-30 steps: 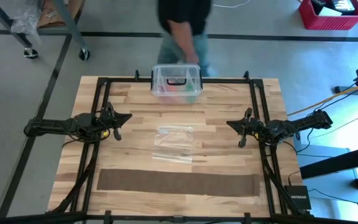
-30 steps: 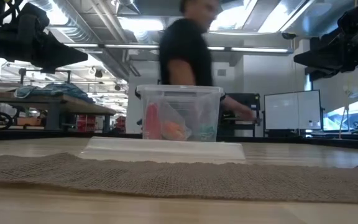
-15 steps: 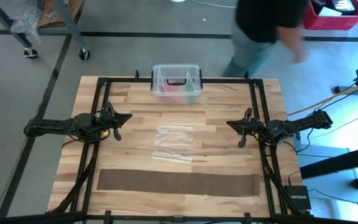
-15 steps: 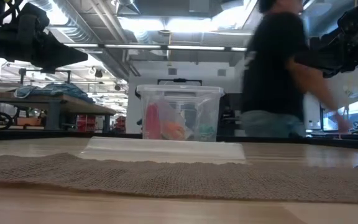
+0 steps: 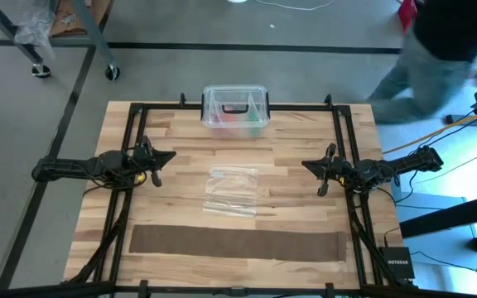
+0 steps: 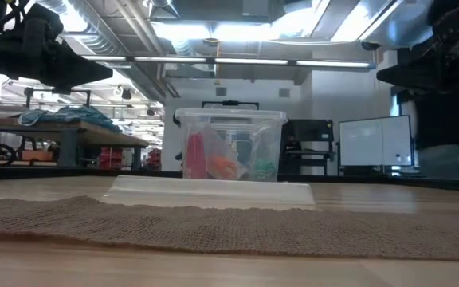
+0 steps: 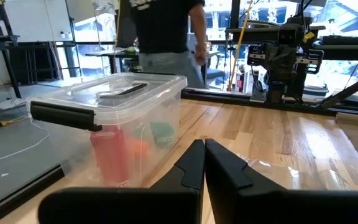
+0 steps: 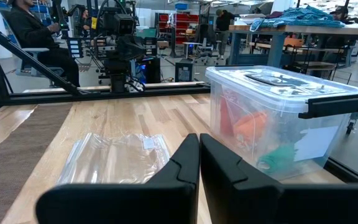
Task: Roll bandage
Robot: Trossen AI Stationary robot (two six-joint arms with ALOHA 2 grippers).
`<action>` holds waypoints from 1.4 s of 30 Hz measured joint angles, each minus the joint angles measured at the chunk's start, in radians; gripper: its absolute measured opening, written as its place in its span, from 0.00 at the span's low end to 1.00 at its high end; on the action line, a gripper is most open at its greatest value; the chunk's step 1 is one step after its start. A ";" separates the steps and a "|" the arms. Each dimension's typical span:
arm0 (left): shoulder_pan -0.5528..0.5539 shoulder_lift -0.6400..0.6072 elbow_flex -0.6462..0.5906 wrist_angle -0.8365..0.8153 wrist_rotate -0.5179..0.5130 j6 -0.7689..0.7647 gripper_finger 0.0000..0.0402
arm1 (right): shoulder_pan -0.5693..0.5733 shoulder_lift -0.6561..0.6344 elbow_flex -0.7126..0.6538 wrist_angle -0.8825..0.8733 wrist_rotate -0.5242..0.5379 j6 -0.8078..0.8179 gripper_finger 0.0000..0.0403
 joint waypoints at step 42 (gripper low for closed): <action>0.000 0.000 -0.002 0.039 0.000 -0.241 0.01 | 0.000 0.000 -0.003 0.037 -0.037 0.144 0.04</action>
